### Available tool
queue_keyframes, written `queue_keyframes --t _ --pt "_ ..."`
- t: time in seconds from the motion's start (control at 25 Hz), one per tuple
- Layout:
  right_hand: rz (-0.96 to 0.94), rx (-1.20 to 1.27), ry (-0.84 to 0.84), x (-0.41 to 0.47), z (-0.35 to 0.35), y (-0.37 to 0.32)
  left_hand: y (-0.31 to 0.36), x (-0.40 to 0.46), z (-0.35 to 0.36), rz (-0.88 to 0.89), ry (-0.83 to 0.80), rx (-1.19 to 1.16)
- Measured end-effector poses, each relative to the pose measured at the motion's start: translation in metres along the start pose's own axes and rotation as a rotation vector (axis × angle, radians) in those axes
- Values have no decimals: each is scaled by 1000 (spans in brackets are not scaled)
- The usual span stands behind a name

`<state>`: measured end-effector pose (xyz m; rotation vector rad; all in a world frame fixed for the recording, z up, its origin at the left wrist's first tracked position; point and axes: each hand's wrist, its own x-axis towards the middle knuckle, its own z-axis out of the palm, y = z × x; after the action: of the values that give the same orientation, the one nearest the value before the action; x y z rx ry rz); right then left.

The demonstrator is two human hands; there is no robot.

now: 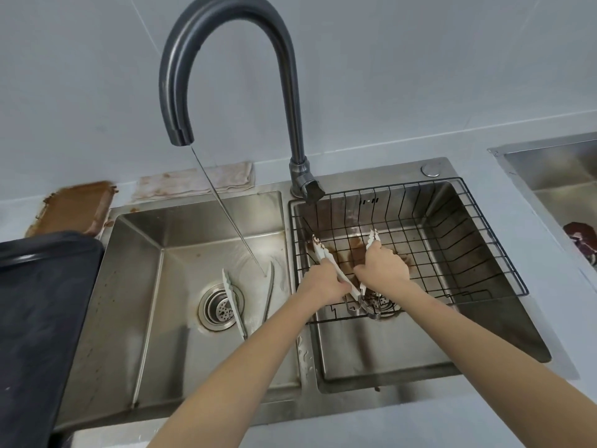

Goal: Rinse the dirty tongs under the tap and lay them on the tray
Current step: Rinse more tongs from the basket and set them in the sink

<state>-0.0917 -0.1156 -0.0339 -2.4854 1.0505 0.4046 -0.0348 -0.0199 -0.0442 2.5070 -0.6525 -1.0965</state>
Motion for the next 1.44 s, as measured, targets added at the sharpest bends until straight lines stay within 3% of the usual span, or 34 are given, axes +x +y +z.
queue_keyframes --t 0.24,0.48,0.64,0.8,1.44 --pt "-21 181 88 -16 -3 -14 -10 -19 -16 77 129 -103" --pt "-46 458 153 -42 7 -45 -33 -60 -41 93 249 -350" --pt "-92 617 135 -57 12 -74 -63 -73 -47 -21 146 -765" --pt "-122 644 97 -59 17 -103 -91 -74 -64 -110 156 -1070" --pt "-215 766 156 -58 5 -147 -107 -34 -101 -150 -37 -1330"
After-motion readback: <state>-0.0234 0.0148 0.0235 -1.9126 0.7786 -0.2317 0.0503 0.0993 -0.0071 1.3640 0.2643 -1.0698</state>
